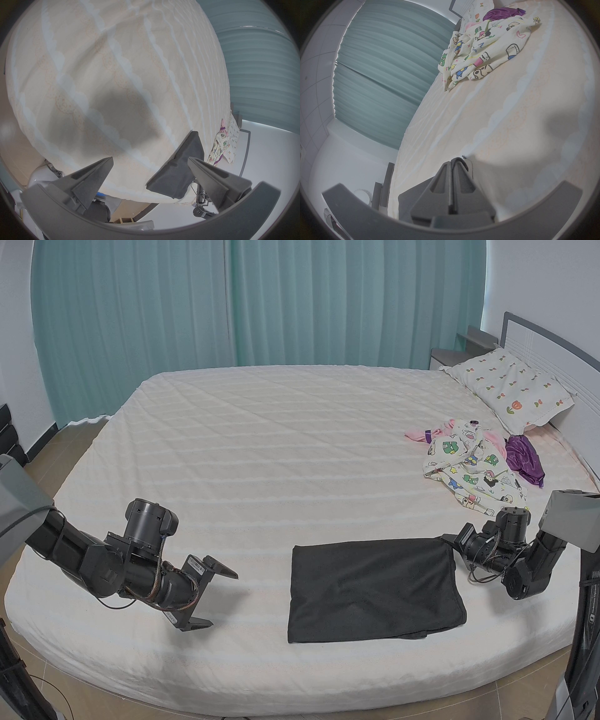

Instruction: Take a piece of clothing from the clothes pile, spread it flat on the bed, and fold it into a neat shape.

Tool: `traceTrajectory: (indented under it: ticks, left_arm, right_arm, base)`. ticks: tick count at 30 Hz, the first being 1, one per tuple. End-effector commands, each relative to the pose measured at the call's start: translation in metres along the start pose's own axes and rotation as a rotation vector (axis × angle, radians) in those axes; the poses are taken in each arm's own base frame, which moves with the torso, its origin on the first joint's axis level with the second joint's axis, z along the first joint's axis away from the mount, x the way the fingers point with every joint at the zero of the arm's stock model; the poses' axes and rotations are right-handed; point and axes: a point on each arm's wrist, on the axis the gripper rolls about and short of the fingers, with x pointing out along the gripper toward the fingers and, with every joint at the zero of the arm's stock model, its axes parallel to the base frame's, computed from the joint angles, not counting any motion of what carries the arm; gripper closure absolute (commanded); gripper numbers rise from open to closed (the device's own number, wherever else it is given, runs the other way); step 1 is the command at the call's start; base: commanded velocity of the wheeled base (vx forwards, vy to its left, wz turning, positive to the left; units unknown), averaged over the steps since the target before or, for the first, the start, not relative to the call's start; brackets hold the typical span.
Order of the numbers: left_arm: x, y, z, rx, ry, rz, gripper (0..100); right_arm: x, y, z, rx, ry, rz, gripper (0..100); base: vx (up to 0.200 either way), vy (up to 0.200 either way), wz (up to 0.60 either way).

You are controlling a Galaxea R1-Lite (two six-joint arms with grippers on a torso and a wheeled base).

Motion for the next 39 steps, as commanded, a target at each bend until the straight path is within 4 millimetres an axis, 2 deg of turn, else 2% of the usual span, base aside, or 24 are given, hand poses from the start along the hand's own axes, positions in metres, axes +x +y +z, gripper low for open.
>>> traceTrajectory:
  ticks: [1,10,11,15,19,21,22,23,24,27,31,34,39]
  left_arm:
    - [0.001,0.0,0.0,0.0,0.001,0.002,0]
    - [0.001,0.0,0.0,0.002,0.002,0.003,0]
    - [0.001,0.0,0.0,0.0,0.002,0.003,0]
    - [0.002,0.001,0.0,0.0,0.003,0.005,0]
    - [0.004,0.001,0.0,-0.001,0.004,0.01,0]
    - [0.004,0.001,0.001,0.001,0.004,0.01,0]
    - [0.004,0.001,0.001,0.001,0.004,0.01,0]
    - [0.004,0.0,0.001,0.0,0.003,0.007,0]
    - [0.004,0.0,0.001,0.0,0.003,0.007,0]
    - [0.005,0.001,0.001,-0.001,0.005,0.011,0]
    - [0.002,0.0,-0.001,0.003,0.004,0.003,0]
    - [0.003,-0.001,-0.002,0.006,0.008,0.005,0]
    - [0.002,0.0,-0.002,0.004,0.007,0.006,0]
  right_arm:
    - [0.0,-0.002,0.005,0.004,-0.013,-0.001,100]
    - [0.001,-0.006,0.002,0.019,-0.005,-0.013,100]
    - [0.001,-0.006,0.002,0.017,-0.005,-0.013,0]
    - [-0.002,-0.003,0.003,0.016,-0.011,-0.008,0]
    - [-0.033,0.015,0.004,-0.028,-0.015,-0.008,0]
    - [-0.046,0.02,-0.002,-0.078,0.007,-0.014,0]
    - [-0.046,0.02,-0.002,-0.078,0.007,-0.014,0]
    - [-0.059,0.02,-0.013,-0.109,0.043,-0.027,0]
    - [-0.062,0.022,-0.021,-0.124,0.067,-0.028,0]
    - [-0.07,0.023,-0.032,-0.138,0.098,-0.043,0]
    - [-0.104,0.022,-0.05,-0.111,0.179,-0.066,0]
    - [-0.119,0.027,-0.058,-0.109,0.227,-0.04,0]
    - [-0.129,0.028,-0.071,-0.132,0.282,-0.051,0]
  base:
    - [0.0,0.0,0.0]
    - [0.0,0.0,0.0]
    - [0.0,0.0,0.0]
    - [0.0,0.0,0.0]
    - [0.0,0.0,0.0]
    - [0.0,0.0,0.0]
    - [0.0,0.0,0.0]
    - [0.0,0.0,0.0]
    - [0.0,0.0,0.0]
    - [0.0,0.0,0.0]
    - [0.0,0.0,0.0]
    - [0.0,0.0,0.0]
    - [0.0,0.0,0.0]
